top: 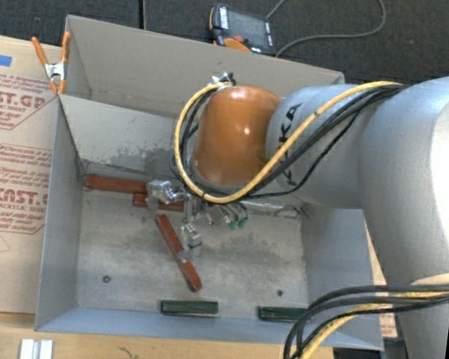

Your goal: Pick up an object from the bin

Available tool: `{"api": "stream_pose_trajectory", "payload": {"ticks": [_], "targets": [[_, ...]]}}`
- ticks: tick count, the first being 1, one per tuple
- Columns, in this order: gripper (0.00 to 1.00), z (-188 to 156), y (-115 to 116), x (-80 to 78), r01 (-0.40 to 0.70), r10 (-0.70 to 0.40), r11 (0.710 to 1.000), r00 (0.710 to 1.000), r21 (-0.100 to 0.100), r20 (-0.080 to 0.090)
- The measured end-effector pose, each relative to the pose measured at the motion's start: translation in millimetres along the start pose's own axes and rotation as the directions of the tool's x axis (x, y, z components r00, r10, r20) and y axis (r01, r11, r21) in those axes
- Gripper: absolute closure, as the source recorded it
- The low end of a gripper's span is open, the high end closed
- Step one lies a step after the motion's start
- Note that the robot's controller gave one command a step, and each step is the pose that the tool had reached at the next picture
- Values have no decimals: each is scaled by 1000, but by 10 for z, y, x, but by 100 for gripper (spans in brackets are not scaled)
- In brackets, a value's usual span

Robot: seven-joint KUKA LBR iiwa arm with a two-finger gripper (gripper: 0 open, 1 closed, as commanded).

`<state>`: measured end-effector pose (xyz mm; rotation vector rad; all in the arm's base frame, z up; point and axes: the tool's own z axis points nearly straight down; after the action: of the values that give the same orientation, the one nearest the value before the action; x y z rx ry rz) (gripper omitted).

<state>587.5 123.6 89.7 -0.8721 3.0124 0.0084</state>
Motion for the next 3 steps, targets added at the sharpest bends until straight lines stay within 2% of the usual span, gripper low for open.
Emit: {"api": "stream_pose_trajectory", "payload": {"ticks": [1, 2, 3], "targets": [[0, 124, -525, 316, 322, -322, 947, 947, 4, -5], [0, 190, 61, -41, 367, -367, 930, 930, 2, -1], [0, 197, -570, 963, 360, -360, 933, 933, 0, -11]]}}
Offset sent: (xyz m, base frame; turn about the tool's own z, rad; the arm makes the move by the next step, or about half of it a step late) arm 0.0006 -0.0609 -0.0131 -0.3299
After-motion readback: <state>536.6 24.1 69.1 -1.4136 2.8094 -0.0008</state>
